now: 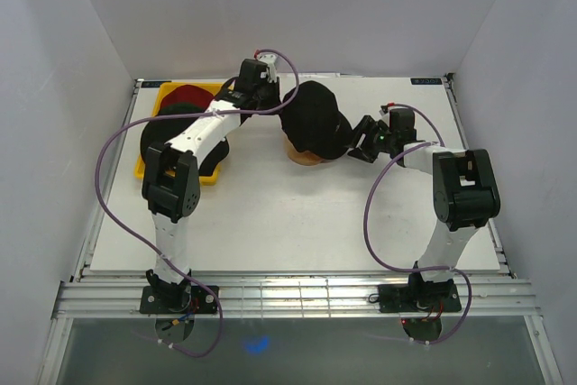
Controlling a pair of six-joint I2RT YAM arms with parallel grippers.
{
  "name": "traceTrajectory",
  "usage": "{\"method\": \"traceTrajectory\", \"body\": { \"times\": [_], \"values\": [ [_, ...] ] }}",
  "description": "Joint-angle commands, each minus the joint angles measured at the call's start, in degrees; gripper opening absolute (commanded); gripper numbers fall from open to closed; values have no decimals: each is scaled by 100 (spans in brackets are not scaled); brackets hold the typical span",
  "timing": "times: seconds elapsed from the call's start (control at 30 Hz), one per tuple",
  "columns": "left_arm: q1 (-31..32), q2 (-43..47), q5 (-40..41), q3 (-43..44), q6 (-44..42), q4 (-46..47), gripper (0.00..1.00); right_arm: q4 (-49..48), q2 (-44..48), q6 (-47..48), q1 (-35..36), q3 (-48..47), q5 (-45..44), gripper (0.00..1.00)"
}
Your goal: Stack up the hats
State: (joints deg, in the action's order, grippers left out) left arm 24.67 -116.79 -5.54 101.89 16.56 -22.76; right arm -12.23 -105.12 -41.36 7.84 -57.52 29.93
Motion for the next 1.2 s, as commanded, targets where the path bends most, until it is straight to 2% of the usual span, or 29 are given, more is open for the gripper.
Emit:
{"method": "traceTrajectory", "body": {
  "times": [0.0, 0.03, 0.07, 0.2, 0.3, 0.4, 0.53, 0.63, 0.77, 0.8, 0.87, 0.93, 1.07, 1.17],
  "values": [
    [-14, 139, 282, 498, -161, -535, 9, 106, 123, 163, -45, -31, -84, 66],
    [-14, 157, 290, 603, -162, -667, 12, 168, 132, 181, -45, -110, -84, 66],
    [-14, 183, 290, 709, -170, -720, 20, 220, 158, 199, -45, -119, -84, 66],
    [-14, 280, 264, 1192, -162, -975, 39, 396, 342, 287, -45, -172, -154, 66],
    [-14, 341, 203, 1491, -109, -1142, 48, 581, 510, 357, -45, -190, -198, 66],
    [-14, 508, 211, 1580, -39, -1186, 55, 739, 694, 419, -45, -190, -260, 66],
    [-137, 754, 317, 1641, 23, -1283, 58, 967, 897, 524, -72, -269, -304, 66],
    [-277, 1087, 824, 1616, 181, -1528, 59, 1214, 1063, 603, -115, -400, -321, 67],
    [-541, 1746, 2379, 1001, 532, -1880, 60, 1583, 1519, 726, -168, -445, -339, 67],
    [-620, 1939, 2974, 748, 689, -2090, 60, 1705, 1617, 761, -168, -436, -339, 67],
    [-919, 2142, 3461, 430, 857, -2258, 60, 1671, 1836, 744, -142, -375, -217, 67],
    [-1314, 2493, 3595, -97, 1331, -2557, 60, 1811, 1951, 840, -133, -392, -216, 67],
    [-1903, 3258, 3560, -1248, 1833, -2593, 64, 1768, 2250, 876, 15, -243, -67, 68],
    [-2806, 3636, 3008, -1961, 1992, -2488, 65, 1803, 2338, 1024, 287, -199, -233, 68]
  ]
}}
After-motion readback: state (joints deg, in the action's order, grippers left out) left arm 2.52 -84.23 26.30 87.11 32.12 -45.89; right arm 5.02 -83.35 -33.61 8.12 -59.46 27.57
